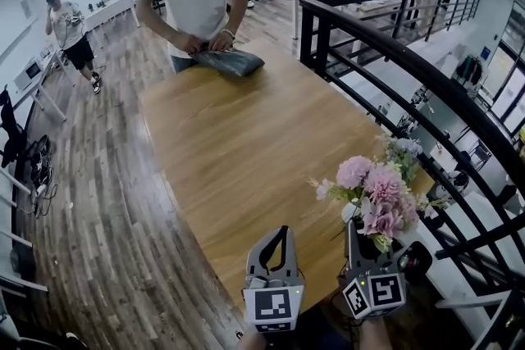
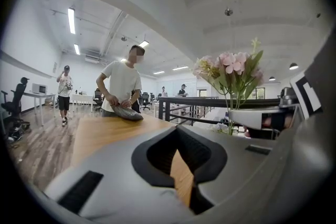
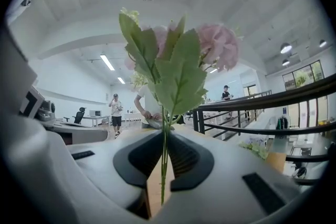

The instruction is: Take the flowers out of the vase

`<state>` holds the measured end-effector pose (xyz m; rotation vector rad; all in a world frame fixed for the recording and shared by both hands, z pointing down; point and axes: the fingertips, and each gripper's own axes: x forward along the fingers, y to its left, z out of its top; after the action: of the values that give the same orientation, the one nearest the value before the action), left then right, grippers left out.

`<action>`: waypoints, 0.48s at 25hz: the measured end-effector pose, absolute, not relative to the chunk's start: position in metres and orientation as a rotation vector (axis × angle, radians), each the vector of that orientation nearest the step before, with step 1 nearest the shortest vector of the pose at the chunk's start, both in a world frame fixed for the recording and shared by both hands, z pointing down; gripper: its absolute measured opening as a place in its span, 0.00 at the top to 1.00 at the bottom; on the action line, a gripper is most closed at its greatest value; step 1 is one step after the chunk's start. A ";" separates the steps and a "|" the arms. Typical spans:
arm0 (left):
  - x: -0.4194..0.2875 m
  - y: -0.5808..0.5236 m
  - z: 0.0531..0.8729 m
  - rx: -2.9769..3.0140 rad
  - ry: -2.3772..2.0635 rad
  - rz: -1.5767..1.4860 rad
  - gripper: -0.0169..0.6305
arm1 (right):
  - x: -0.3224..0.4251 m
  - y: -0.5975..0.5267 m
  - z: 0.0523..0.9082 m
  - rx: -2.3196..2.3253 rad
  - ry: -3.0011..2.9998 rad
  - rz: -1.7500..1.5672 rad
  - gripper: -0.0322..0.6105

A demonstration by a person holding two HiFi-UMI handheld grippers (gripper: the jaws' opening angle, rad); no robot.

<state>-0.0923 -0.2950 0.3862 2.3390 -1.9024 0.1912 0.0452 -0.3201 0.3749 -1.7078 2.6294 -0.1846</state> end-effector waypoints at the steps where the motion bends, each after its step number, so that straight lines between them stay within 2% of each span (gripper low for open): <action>1: -0.094 -0.293 0.386 2.346 -1.909 0.189 0.91 | 0.043 -0.317 0.377 -1.706 2.633 -0.191 0.87; 12: -0.100 -0.280 0.396 2.322 -1.885 0.225 0.91 | 0.034 -0.296 0.394 -1.723 2.647 -0.249 0.87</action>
<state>-0.1002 -0.2796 0.3961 2.3216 -1.8845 0.2253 0.0340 -0.2957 0.3939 -1.7230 2.6466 -0.2489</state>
